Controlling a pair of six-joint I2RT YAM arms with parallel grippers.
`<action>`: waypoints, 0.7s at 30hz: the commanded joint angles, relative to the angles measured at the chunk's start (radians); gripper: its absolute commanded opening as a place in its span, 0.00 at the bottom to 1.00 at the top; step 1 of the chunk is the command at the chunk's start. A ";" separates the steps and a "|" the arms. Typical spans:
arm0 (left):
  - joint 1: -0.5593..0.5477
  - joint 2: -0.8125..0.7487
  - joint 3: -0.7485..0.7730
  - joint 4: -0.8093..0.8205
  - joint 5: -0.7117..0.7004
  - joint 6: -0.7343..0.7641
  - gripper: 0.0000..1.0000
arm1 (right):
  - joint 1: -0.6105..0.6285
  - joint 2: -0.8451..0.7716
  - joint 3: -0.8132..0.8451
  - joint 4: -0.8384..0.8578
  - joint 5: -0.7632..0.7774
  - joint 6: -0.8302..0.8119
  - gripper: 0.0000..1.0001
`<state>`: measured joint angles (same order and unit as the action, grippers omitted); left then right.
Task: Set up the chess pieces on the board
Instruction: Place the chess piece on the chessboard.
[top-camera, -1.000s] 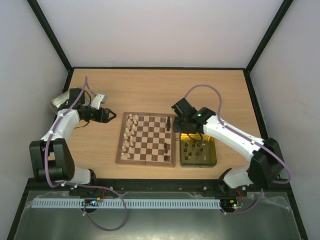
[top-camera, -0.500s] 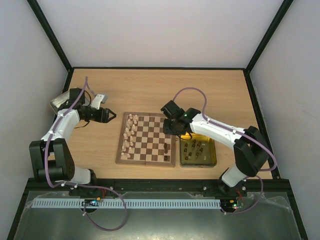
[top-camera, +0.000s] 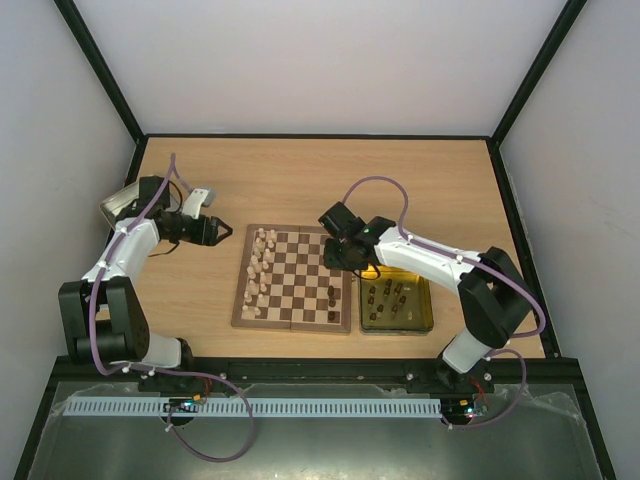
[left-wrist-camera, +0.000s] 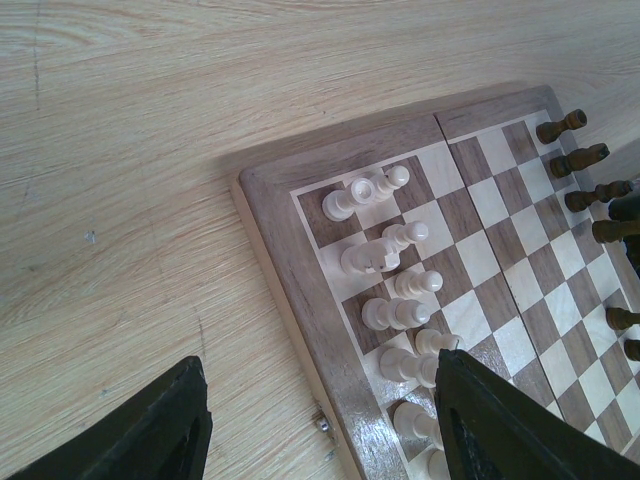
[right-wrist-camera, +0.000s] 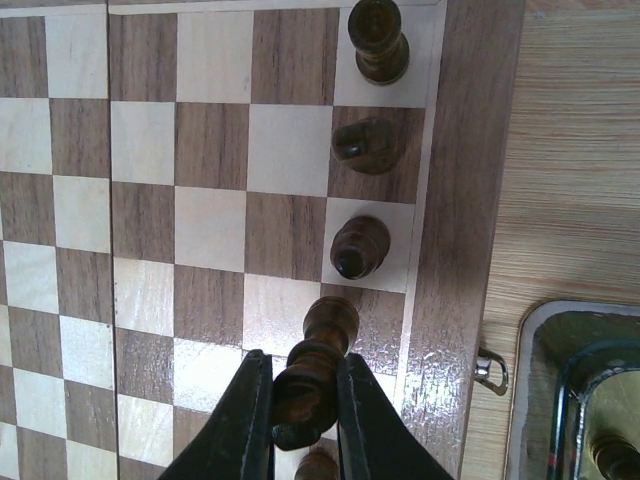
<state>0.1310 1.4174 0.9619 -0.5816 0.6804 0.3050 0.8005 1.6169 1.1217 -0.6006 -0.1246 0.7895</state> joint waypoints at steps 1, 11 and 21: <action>-0.004 0.013 -0.008 -0.001 0.011 0.000 0.63 | 0.006 0.016 -0.005 -0.013 0.027 -0.014 0.02; -0.005 0.013 -0.008 -0.002 0.011 0.001 0.63 | 0.008 0.025 -0.014 -0.025 0.026 -0.026 0.03; -0.004 0.013 -0.008 -0.002 0.012 0.000 0.63 | 0.008 0.031 -0.022 -0.023 0.023 -0.032 0.05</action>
<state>0.1310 1.4227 0.9619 -0.5812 0.6804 0.3050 0.8009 1.6367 1.1137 -0.6014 -0.1215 0.7677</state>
